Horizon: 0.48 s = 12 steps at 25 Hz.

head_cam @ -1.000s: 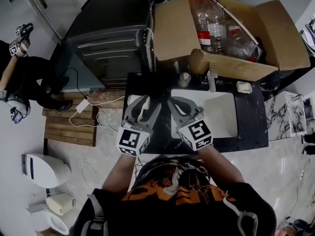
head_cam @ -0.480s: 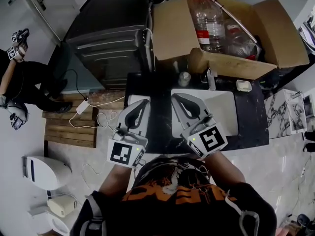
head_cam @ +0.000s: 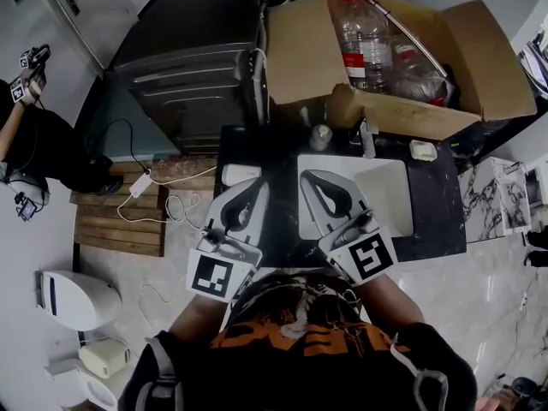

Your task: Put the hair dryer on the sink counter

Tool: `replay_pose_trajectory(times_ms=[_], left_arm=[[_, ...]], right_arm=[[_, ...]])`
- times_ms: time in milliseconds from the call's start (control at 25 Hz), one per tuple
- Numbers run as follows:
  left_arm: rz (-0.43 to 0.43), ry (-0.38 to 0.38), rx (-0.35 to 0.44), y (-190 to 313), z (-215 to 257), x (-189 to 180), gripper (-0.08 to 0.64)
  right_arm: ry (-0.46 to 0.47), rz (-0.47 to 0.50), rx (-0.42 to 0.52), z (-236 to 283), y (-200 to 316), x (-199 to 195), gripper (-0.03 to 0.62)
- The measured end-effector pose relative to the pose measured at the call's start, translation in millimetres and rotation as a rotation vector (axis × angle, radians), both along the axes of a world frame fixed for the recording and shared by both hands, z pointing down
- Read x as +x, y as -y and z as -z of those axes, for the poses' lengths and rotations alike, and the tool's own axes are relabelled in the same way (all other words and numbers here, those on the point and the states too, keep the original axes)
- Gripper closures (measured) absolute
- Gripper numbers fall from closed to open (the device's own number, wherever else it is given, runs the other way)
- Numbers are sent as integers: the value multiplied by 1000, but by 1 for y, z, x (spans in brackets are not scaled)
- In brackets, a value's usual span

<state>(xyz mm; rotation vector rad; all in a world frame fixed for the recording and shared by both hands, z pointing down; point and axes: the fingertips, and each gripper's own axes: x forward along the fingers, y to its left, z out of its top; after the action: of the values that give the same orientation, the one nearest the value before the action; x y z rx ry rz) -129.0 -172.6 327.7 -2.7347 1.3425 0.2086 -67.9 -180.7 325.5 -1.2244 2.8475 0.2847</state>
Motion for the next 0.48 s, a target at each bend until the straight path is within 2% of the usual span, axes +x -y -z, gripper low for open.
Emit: replay_pose_trajectory(times_ms=[480], left_arm=[[0,5,-23,-2,-7,5,537]], right_arm=[[5,-2,-22,-6,1,6,580]])
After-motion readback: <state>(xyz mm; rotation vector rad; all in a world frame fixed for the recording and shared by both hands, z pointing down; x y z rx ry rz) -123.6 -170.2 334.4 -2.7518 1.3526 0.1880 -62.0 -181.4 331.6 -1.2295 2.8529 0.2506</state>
